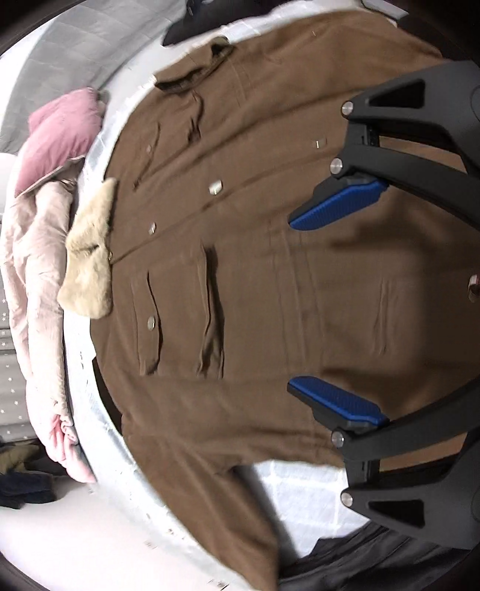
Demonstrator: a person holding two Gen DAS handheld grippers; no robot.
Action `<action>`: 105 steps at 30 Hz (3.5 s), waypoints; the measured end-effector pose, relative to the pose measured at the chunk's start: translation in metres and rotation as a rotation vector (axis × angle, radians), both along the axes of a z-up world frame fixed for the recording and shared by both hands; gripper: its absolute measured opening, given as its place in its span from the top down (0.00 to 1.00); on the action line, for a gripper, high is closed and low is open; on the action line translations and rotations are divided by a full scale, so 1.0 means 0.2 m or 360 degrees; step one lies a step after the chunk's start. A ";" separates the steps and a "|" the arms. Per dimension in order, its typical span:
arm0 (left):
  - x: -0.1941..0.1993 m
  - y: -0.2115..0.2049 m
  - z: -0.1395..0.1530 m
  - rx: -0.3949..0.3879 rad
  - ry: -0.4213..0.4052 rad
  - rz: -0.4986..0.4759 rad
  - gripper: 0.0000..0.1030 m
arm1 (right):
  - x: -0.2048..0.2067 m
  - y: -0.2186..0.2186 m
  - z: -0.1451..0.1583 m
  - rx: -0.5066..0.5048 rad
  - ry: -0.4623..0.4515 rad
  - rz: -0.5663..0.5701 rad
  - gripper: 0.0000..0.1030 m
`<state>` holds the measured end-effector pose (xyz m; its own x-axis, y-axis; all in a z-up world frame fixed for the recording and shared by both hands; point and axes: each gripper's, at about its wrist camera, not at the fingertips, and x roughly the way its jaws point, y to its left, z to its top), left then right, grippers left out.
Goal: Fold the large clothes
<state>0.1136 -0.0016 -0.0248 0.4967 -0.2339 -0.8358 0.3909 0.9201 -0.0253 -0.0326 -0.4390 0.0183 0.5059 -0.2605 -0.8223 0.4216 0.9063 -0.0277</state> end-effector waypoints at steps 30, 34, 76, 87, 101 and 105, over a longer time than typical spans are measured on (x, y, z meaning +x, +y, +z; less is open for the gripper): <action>-0.20 0.05 -0.16 -0.0002 0.0101 -0.0031 0.20 | -0.14 -0.80 0.32 -0.1022 0.0240 -0.0804 0.98; -0.25 0.08 -0.14 -0.0008 0.0077 -0.0035 0.20 | -0.33 -1.11 0.35 -0.0844 0.0226 -0.1178 0.94; -0.21 0.12 -0.08 -0.0002 0.0052 0.0007 0.20 | -0.06 -0.63 -0.06 -0.0622 -0.0484 -0.1074 0.95; -0.15 0.14 -0.05 0.0033 0.0048 -0.0023 0.20 | -0.07 -0.56 -0.36 -0.0869 0.0140 -0.1058 0.54; 0.52 -0.16 0.35 -0.0113 -0.0259 -0.0020 0.20 | 0.38 -0.01 0.34 -0.0651 -0.0390 -0.0467 0.24; 0.84 -0.42 0.25 -0.0128 -0.0263 -0.0062 0.20 | 0.78 0.29 0.30 -0.0404 -0.0421 -0.0150 0.23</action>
<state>0.2814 -0.0851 0.0254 0.6149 -0.3186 -0.7214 0.4313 0.9017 -0.0306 0.1242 -0.3800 0.0782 0.6563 -0.4948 -0.5696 0.5256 0.8415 -0.1253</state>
